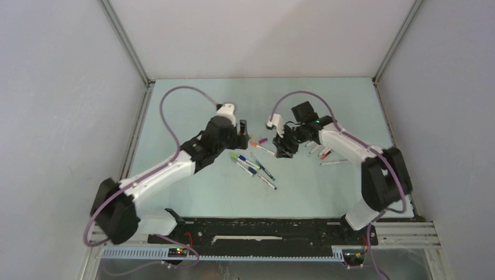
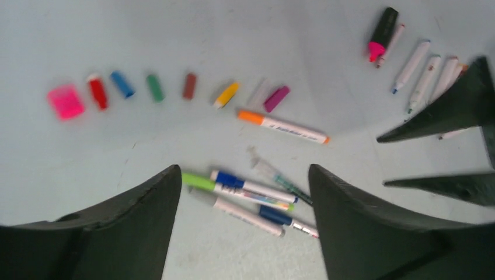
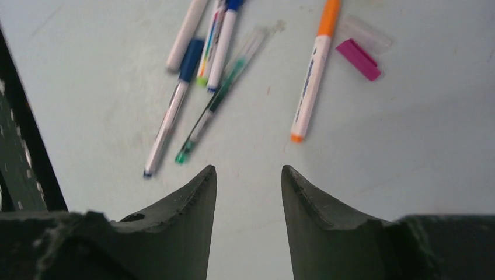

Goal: Open the pen caps

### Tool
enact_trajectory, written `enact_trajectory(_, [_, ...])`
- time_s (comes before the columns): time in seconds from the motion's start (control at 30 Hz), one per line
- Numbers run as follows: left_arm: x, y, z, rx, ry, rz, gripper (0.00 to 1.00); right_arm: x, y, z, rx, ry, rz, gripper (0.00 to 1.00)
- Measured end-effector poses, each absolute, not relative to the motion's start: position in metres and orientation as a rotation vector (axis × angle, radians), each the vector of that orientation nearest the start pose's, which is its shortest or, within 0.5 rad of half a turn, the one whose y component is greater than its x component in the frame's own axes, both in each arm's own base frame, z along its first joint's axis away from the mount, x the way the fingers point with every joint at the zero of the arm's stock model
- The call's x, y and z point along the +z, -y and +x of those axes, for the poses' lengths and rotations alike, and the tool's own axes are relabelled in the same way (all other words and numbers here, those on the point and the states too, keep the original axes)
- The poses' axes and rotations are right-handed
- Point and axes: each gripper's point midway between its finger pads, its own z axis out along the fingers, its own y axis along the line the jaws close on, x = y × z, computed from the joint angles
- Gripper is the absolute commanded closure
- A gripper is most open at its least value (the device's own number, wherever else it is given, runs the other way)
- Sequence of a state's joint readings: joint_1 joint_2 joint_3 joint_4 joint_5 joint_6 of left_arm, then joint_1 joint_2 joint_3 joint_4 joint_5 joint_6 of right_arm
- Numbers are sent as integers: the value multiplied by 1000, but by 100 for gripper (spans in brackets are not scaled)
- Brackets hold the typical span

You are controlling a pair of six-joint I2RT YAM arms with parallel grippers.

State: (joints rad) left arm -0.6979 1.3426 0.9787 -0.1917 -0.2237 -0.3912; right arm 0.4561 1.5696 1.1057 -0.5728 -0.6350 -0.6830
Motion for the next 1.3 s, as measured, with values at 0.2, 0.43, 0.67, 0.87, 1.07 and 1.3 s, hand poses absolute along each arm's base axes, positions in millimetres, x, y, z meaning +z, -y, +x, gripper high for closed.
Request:
enact_trajectory(0.2, [168,170,289,-392,-2026,-34,1,74,-274,316,715,-2218,-1321,53])
enact_trajectory(0.43, [158,130,271,-465,-1929,-240,2,42,-290,340,597,-2374,-1248,59])
enact_trajectory(0.67, [164,129,269,-505,-1887,-274,2,19,-286,345,485,-2457,-1252,62])
enact_trajectory(0.87, [166,132,270,-530,-1877,-285,2,13,-283,344,427,-2468,-1280,77])
enact_trajectory(1.07, [162,140,270,-586,-1878,-300,2,12,-282,342,413,-2455,-1322,95])
enact_trajectory(1.3, [162,161,272,-752,-1859,-335,2,14,-282,329,475,-2455,-1349,100])
